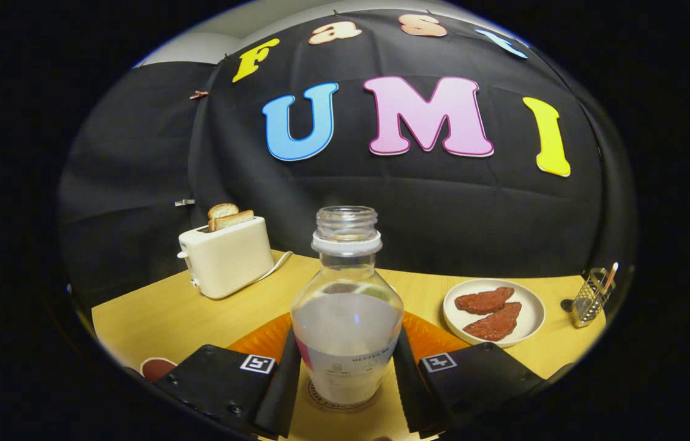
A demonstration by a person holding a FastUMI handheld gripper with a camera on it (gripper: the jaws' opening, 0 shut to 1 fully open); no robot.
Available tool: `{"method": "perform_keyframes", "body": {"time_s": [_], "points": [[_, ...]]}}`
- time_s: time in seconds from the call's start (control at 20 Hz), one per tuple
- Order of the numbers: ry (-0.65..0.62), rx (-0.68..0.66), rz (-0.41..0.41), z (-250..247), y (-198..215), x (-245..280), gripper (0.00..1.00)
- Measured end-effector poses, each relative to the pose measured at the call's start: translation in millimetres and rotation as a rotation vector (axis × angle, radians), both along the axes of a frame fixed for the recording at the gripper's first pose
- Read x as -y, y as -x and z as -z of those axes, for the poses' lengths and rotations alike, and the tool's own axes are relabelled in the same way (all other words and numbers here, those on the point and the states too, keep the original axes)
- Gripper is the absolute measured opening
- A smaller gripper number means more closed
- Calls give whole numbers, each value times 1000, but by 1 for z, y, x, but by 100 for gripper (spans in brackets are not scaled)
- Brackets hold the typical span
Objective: Take the bottle from table, then pour the juice into the cup, finally place the bottle on the coaster
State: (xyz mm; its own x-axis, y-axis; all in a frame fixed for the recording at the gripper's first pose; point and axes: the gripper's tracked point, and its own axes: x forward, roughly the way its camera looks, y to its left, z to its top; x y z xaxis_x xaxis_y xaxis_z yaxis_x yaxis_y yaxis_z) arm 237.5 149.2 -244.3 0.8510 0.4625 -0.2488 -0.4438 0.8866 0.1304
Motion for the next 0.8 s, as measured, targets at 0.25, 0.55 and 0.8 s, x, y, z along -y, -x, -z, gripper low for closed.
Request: {"method": "perform_keyframes", "body": {"time_s": [0.25,0.55,0.8], "points": [[-22,-19,23,18,-7,1,73],[-42,-28,31,22,-7,-3,75],[13,-6,2,22,-3,-7,78]]}}
